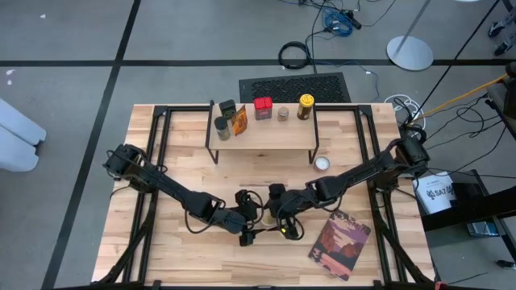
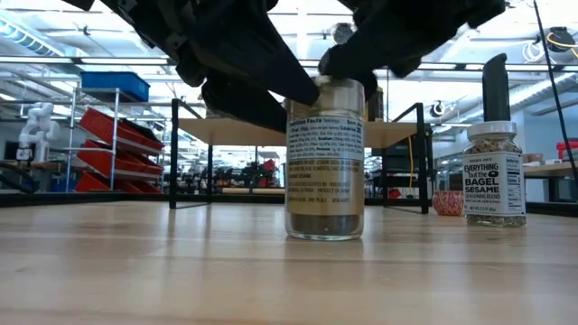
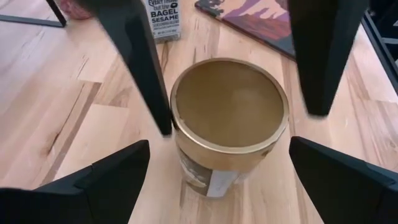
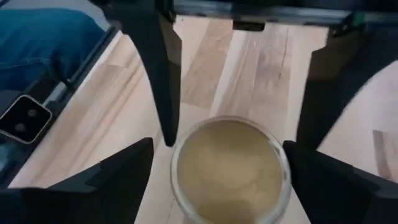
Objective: Shelf spices
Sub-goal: Put the brown spice bottle on the table
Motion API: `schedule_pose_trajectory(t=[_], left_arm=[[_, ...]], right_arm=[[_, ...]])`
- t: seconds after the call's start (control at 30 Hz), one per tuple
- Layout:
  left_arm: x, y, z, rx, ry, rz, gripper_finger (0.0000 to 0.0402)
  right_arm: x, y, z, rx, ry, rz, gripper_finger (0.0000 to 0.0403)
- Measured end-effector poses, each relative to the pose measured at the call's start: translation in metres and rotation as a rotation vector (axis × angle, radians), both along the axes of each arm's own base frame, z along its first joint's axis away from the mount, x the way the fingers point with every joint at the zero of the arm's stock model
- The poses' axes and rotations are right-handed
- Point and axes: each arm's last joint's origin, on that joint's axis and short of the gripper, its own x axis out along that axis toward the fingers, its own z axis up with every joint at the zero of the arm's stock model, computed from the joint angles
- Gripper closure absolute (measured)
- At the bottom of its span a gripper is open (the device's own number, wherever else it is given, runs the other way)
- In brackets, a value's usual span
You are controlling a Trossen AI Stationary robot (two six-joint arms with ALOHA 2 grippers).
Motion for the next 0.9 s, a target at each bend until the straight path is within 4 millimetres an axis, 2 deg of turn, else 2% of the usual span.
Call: schedule_pose_trajectory(t=[0.13,0.3,0.57,0.67,0.9], left_arm=[[0.008,-0.004,-0.009,-0.018,-0.038,-0.022,0.0006],[0.013,-0.006,-0.026,-0.011,-0.036,-0.025,0.0006],[0.02,-0.006,-0.029,0.017,-0.1,0.006,0.0013],[0.021,-0.004,-0.028,0.021,-0.111,0.013,0.0035],[0.023,-0.002,-0.027,0.039,-0.125,0.009,0.0114]], right_arm=[[-0.01,0.003,0.022,0.015,-0.056,0.009,0.006],[-0.026,0.006,0.039,-0.031,-0.057,-0.021,0.006],[-0.044,0.01,0.047,-0.04,-0.002,-0.043,0.0064],[-0.047,0.011,0.049,-0.053,0.005,-0.053,0.0064],[-0.048,0.01,0.05,-0.059,0.004,-0.062,0.0065]])
